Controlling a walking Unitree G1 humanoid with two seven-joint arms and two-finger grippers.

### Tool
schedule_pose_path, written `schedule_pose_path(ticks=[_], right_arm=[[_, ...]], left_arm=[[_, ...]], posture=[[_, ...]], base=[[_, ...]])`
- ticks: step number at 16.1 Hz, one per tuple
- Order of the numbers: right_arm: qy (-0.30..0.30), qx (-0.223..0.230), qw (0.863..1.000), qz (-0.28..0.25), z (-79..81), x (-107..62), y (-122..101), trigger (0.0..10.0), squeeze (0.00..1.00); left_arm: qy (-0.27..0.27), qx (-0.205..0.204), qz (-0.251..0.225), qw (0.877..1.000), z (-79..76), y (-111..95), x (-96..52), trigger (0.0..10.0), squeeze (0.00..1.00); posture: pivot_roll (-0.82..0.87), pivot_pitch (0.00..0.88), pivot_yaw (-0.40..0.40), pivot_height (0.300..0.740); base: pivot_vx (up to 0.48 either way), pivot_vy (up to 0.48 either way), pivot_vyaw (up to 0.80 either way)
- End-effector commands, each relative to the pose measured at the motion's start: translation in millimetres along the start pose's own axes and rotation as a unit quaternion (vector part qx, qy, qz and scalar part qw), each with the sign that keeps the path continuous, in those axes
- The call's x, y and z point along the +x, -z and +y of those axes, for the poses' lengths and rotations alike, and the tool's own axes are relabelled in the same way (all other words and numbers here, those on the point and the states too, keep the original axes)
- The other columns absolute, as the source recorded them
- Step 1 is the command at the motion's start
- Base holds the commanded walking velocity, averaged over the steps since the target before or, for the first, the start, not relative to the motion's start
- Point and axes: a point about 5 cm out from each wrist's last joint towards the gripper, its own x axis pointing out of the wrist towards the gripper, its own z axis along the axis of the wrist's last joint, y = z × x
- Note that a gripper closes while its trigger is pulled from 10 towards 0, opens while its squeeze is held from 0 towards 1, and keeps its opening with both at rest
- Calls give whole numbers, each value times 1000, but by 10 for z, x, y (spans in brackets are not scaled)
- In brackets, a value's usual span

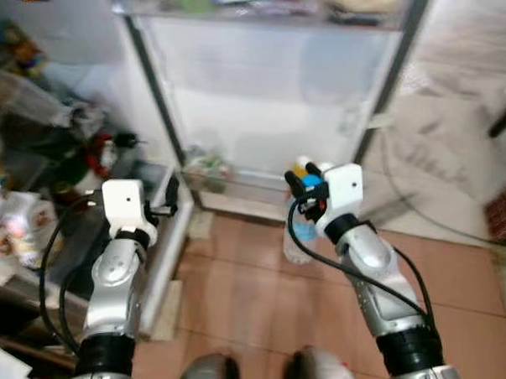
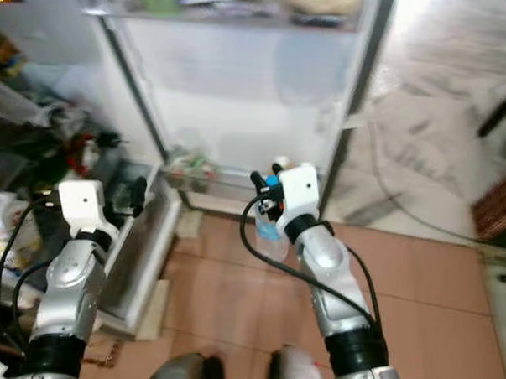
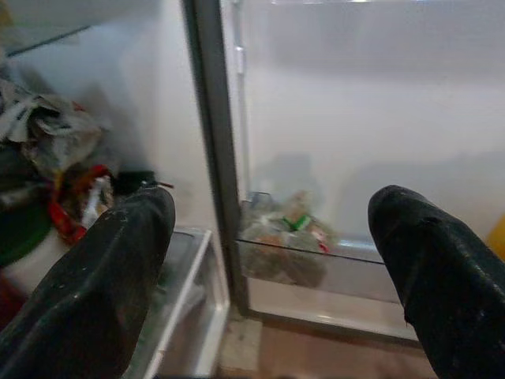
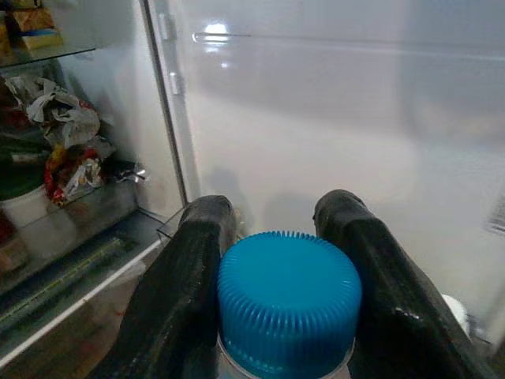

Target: Restocking fridge

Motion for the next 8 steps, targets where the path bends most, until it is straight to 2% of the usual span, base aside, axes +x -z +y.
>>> schedule_pose_path(ticks=[1,3,5,8], right_arm=[[7,-2,1000,-11,-47,-11,-58,10000,0],[9,-4,1000,-14,-53,-7,-70,10000,0],[17,-9,1000,-17,-72,-2,-82,10000,0],[36,-18,999,-17,-127,-3,-89,10000,0]], left_arm=[[9,9,2,1000,-46,17,-11,10000,0],[13,10,-1,1000,-71,13,-2,10000,0],[18,14,2,1000,-102,21,5,10000,0],[21,7,2,1000,-152,29,11,10000,0]], posture=[[-24,107,14,740],[-25,106,13,740],[-25,108,14,740],[-25,113,15,740]], base=[[259,405,0],[304,368,0],[456,0,0],[0,0,0]])
